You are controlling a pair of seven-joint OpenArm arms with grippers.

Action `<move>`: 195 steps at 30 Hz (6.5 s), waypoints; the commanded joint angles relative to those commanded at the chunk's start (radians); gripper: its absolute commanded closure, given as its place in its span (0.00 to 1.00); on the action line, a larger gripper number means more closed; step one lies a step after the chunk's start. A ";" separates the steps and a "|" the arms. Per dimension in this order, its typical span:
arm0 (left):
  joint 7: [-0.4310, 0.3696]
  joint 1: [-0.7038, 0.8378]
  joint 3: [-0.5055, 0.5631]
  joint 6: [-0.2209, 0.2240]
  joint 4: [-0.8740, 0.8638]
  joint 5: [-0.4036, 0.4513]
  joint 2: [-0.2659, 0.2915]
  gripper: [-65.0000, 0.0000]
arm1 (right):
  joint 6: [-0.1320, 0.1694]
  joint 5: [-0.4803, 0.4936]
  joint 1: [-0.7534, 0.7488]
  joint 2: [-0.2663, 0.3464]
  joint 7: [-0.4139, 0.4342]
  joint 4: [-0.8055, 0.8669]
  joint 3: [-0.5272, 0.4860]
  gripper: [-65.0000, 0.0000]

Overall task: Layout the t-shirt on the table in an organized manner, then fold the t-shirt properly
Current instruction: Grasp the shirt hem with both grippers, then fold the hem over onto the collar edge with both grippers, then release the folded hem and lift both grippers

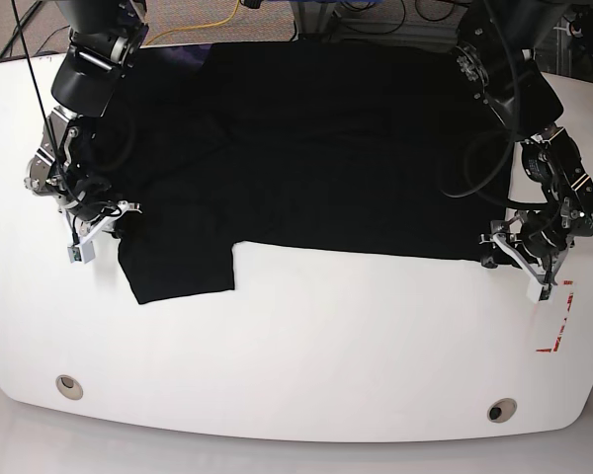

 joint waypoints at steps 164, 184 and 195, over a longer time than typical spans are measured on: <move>0.460 0.272 0.115 -0.116 0.666 -0.009 -0.068 0.44 | 0.000 0.052 -0.293 -0.198 -0.505 0.911 0.256 0.33; 0.456 0.278 0.115 -0.116 0.666 -0.008 -0.051 0.45 | 0.000 0.051 -0.226 -0.222 -0.439 0.678 0.256 0.34; 0.456 0.278 0.115 -0.116 0.663 -0.008 -0.049 0.45 | 0.000 0.049 -0.146 -0.218 -0.385 0.506 0.253 0.34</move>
